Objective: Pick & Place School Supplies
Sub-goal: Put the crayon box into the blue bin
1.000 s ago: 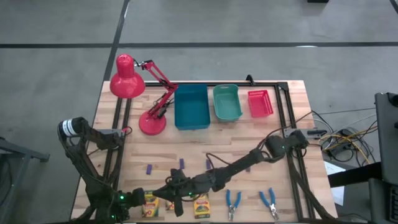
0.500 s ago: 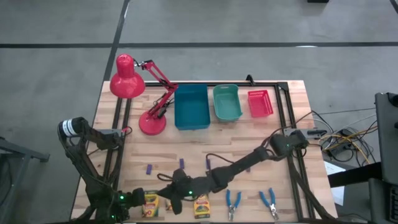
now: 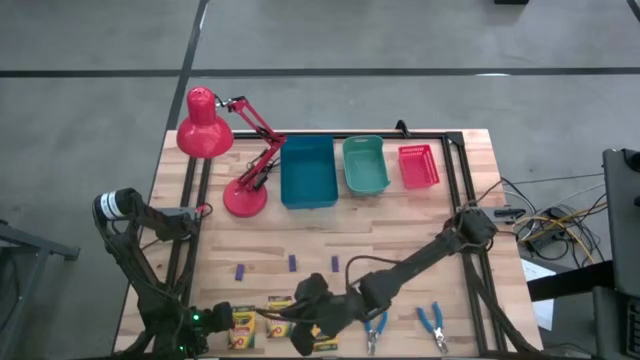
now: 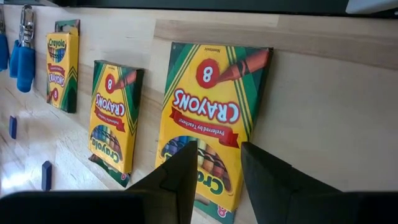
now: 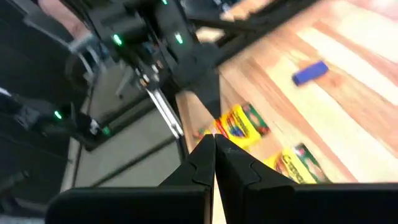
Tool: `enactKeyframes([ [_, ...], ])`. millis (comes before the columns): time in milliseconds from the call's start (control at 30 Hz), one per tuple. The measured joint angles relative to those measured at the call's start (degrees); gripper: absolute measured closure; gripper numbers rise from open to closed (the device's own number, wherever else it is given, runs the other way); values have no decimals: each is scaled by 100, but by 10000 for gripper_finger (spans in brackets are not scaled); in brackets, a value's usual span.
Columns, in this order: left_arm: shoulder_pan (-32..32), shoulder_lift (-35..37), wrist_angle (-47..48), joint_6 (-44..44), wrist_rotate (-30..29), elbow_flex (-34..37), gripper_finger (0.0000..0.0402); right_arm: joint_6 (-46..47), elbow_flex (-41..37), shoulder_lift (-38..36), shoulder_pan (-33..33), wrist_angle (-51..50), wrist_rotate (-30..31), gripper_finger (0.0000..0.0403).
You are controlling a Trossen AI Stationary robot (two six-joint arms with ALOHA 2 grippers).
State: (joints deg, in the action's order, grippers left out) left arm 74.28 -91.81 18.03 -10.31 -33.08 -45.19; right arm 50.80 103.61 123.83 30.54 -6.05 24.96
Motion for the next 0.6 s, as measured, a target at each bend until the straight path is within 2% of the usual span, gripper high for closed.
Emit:
enactKeyframes([
  [600, 0, 0, 0, 0, 0, 0, 273, 129, 4, -9, -6, -96, 9, 394],
])
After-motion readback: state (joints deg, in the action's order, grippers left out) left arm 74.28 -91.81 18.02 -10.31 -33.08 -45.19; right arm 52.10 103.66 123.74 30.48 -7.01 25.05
